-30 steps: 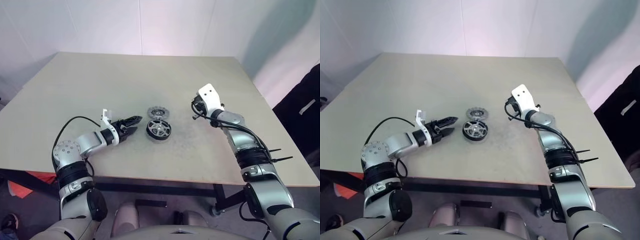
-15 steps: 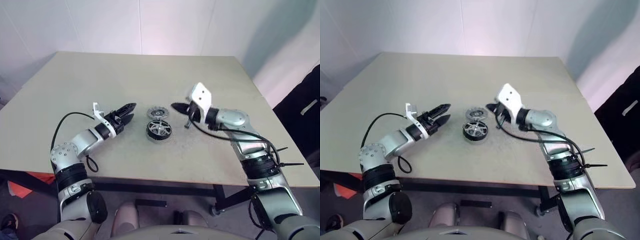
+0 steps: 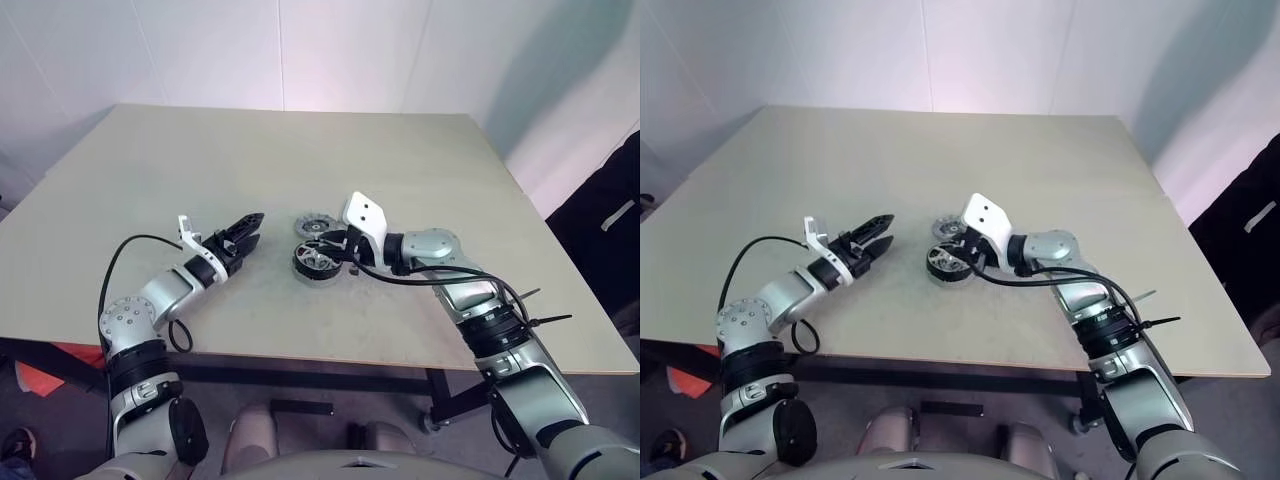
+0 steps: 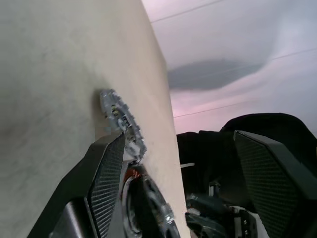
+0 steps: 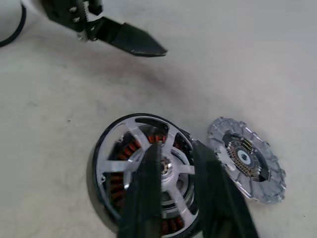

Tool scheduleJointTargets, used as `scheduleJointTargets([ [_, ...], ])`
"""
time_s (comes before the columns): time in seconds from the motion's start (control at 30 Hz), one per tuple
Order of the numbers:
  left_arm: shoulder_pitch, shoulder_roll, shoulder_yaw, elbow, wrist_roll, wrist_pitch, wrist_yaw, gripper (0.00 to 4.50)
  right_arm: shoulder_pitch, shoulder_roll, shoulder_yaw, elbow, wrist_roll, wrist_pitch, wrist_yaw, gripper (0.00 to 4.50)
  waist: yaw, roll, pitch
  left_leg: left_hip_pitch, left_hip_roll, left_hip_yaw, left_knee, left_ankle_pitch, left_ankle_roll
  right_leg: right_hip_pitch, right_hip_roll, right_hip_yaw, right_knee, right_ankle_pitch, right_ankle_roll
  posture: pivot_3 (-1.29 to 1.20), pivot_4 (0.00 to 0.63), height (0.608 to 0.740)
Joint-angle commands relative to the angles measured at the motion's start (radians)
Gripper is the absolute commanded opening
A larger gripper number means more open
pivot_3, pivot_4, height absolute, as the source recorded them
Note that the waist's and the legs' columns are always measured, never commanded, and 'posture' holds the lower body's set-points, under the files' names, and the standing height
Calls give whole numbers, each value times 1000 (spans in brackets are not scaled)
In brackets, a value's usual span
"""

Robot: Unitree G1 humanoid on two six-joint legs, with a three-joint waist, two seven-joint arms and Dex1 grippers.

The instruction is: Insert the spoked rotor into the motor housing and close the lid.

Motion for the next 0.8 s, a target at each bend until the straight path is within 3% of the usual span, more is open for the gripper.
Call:
scheduleJointTargets([
  [0.03, -1, 8, -13, -49, -39, -18, -4, 3709, -21, 7, -24, -9, 21, 2, 6, 1593, 0, 0, 0, 0, 0, 0, 0, 0, 0, 0, 0, 0, 0, 0, 0, 0, 0, 740],
  [0.8, 54, 34, -102, -107, -53, -79, -27, 3709, 9, 45, -34, 92, 62, 89, 19, 1593, 0, 0, 0, 8, 0, 0, -1, 0, 0, 7, 0, 0, 0, -3, 5, 0, 0, 740],
])
